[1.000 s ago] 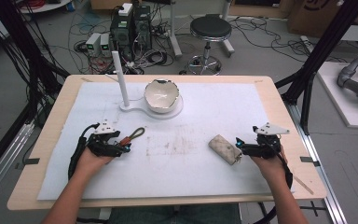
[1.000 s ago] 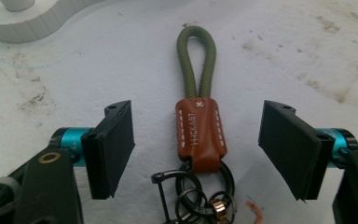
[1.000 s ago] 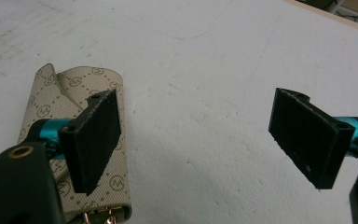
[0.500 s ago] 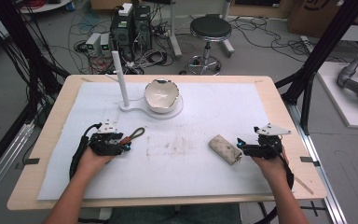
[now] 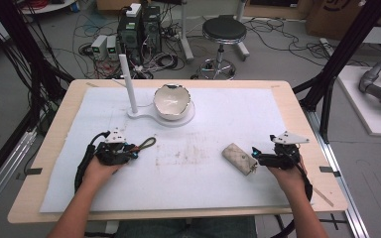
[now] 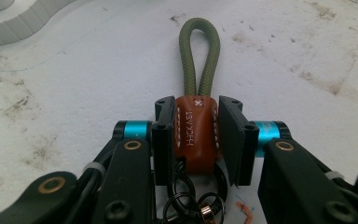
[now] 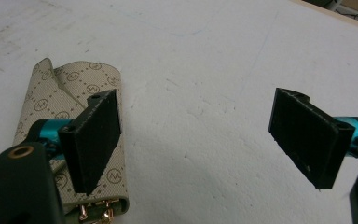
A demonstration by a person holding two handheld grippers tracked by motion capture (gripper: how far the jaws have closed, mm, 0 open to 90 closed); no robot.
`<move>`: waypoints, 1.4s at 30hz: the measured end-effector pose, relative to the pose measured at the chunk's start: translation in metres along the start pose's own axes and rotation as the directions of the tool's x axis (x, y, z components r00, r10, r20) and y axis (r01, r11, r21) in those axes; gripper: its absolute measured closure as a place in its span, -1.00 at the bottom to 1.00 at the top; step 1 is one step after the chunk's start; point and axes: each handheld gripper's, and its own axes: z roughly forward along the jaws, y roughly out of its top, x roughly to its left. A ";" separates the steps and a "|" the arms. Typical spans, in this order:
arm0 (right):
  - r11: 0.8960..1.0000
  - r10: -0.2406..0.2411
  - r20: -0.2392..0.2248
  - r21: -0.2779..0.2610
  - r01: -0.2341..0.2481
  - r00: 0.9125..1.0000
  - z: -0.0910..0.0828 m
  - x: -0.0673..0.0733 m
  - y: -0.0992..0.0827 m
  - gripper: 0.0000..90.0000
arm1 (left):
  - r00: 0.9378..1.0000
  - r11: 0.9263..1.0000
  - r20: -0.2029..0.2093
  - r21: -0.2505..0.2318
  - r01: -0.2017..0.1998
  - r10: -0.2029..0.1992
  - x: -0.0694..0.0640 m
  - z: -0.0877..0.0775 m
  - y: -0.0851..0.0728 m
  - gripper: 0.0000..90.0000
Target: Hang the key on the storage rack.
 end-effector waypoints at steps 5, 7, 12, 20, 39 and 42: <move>1.000 -0.004 -0.003 0.002 0.004 1.000 0.000 0.000 0.000 -0.62 | 1.000 1.000 -0.002 0.002 -0.005 0.005 -0.001 -0.001 0.001 0.54; 1.000 -0.005 -0.002 0.000 0.005 1.000 0.000 0.001 0.000 -0.62 | 1.000 1.000 -0.013 0.008 -0.012 0.012 -0.002 -0.002 0.003 0.55; 1.000 -0.002 0.000 0.001 0.002 1.000 0.001 0.000 0.000 -0.62 | 1.000 1.000 -0.011 -0.029 -0.007 0.007 -0.002 -0.009 0.006 0.55; 1.000 -0.005 -0.003 0.000 0.005 1.000 0.002 0.000 0.000 -0.62 | 1.000 0.995 -0.012 -0.100 -0.009 0.008 -0.001 -0.030 0.018 0.55; 1.000 0.006 0.004 -0.016 -0.006 1.000 0.006 -0.002 0.004 -0.62 | 0.991 0.971 -0.134 -0.237 -0.036 0.004 0.012 -0.083 0.070 0.55; 1.000 0.013 0.007 -0.019 -0.012 1.000 0.007 -0.003 0.005 -0.62 | 0.988 0.964 -0.154 -0.264 -0.025 -0.017 0.018 -0.092 0.078 0.55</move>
